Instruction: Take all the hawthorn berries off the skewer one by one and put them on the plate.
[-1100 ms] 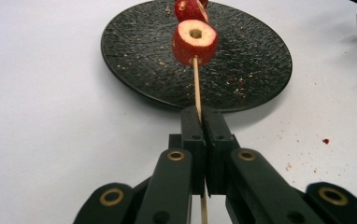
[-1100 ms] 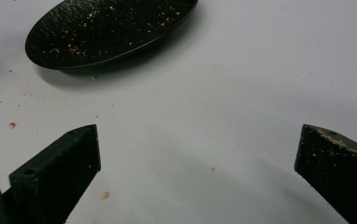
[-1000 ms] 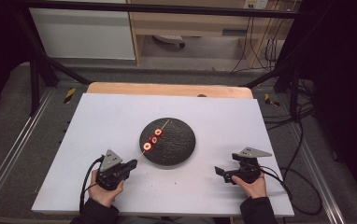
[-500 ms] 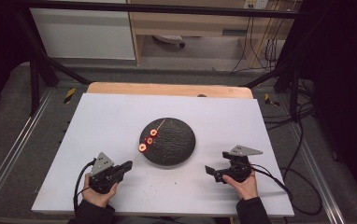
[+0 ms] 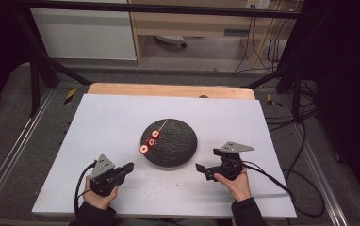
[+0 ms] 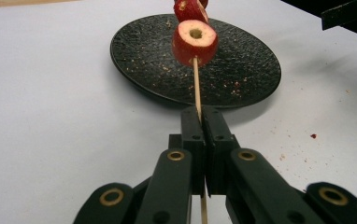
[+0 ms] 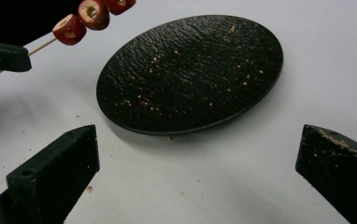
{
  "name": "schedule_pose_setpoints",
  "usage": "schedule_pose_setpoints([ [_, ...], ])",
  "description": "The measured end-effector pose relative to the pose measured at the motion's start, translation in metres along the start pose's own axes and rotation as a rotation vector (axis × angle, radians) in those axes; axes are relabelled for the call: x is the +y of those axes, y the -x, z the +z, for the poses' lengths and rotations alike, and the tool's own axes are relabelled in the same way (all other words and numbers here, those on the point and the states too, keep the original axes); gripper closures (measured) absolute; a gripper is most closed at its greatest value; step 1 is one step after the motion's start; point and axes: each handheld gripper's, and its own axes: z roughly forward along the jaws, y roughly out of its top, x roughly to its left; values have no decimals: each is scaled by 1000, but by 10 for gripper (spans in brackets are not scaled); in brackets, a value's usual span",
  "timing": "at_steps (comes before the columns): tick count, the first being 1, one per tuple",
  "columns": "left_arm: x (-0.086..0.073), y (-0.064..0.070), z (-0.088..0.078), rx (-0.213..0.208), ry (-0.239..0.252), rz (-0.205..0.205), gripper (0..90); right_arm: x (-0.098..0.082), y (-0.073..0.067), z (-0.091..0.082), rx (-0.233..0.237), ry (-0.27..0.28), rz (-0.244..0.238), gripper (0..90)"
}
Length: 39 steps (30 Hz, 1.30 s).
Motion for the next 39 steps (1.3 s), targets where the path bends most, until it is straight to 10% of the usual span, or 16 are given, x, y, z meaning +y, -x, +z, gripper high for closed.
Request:
schedule_pose_setpoints([
  [20,0,5,-1,-2,10,18,883,48,-38,42,62,57,-8,26],
  [39,-1,10,0,-9,19,32,883,75,-42,87,118,91,110,218],
])
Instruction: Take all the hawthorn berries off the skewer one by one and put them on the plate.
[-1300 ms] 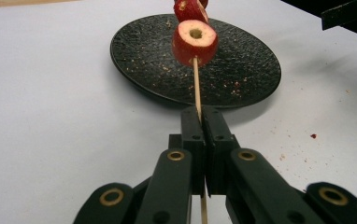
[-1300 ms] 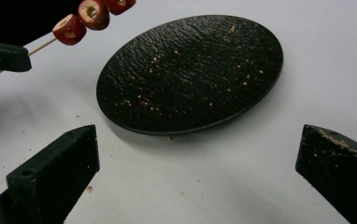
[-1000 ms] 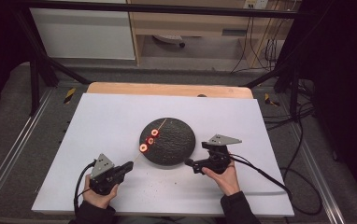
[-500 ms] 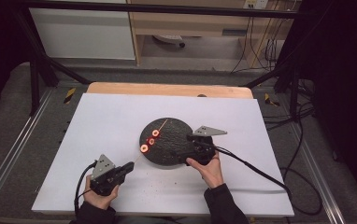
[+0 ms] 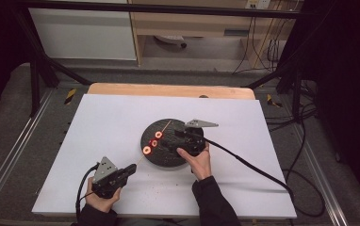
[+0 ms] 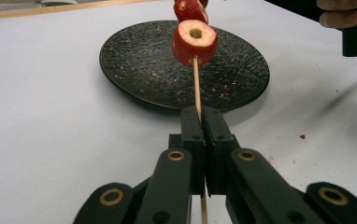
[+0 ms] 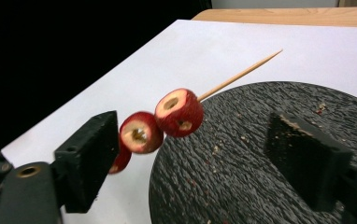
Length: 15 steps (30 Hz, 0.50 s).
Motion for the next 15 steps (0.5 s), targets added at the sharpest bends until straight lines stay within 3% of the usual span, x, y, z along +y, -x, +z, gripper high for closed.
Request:
schedule_pose_setpoints([
  [15,0,5,0,-11,5,17,883,3,6,19,50,7,94,487],
])
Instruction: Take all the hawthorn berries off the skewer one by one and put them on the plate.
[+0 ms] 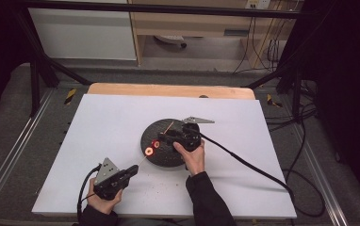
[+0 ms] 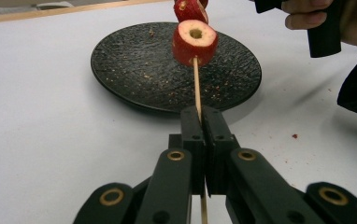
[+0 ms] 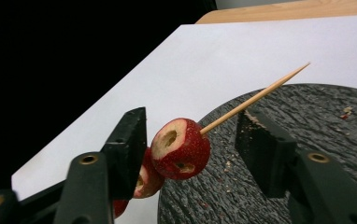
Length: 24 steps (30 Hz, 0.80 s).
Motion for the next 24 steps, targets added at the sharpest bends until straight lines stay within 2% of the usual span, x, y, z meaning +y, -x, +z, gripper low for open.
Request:
schedule_pose_setpoints([
  [5,0,1,0,0,2,0,883,-1,0,2,35,-12,23,548],
  [13,0,2,-1,0,14,0,883,2,0,-1,57,-14,55,609],
  [24,1,3,-4,-3,40,0,884,12,1,-8,24,46,46,614],
])
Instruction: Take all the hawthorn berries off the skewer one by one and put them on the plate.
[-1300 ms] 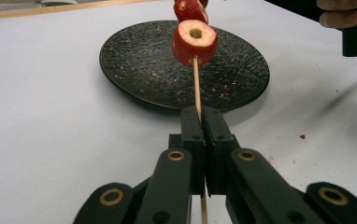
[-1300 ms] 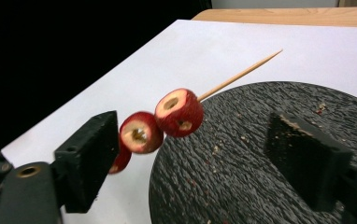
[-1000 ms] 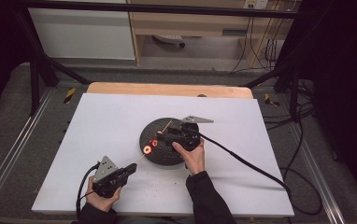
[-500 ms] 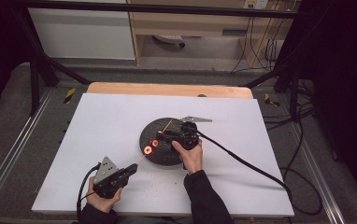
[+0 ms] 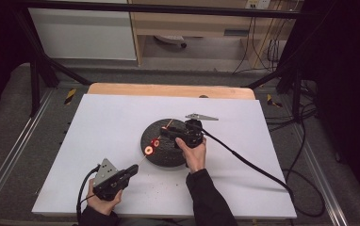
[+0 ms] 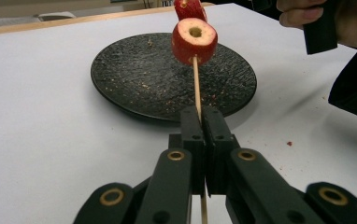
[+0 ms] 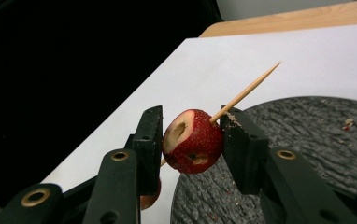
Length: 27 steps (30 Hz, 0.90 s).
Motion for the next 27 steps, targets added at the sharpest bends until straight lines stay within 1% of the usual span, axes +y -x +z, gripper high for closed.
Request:
schedule_pose_setpoints([
  [6,1,1,-2,-3,9,4,884,11,3,-5,-30,33,6,614],
  [9,0,1,-2,-5,10,3,884,18,7,-8,-60,56,-1,615],
  [12,1,1,-3,-8,16,5,884,25,10,-12,-74,74,2,616],
  [13,1,1,-3,-9,17,6,884,27,11,-13,-79,80,-4,616],
  [15,1,2,-3,-10,17,6,884,34,14,-16,-97,86,-2,617],
  [19,1,2,-3,-10,17,8,884,40,18,-18,-115,94,-7,617],
  [22,1,1,-3,-9,15,9,884,47,24,-23,-147,108,-20,617],
  [23,0,1,-4,-9,16,7,884,47,24,-23,-147,108,-20,617],
  [27,1,-1,-4,-3,18,3,884,52,28,-27,-175,103,-30,617],
])
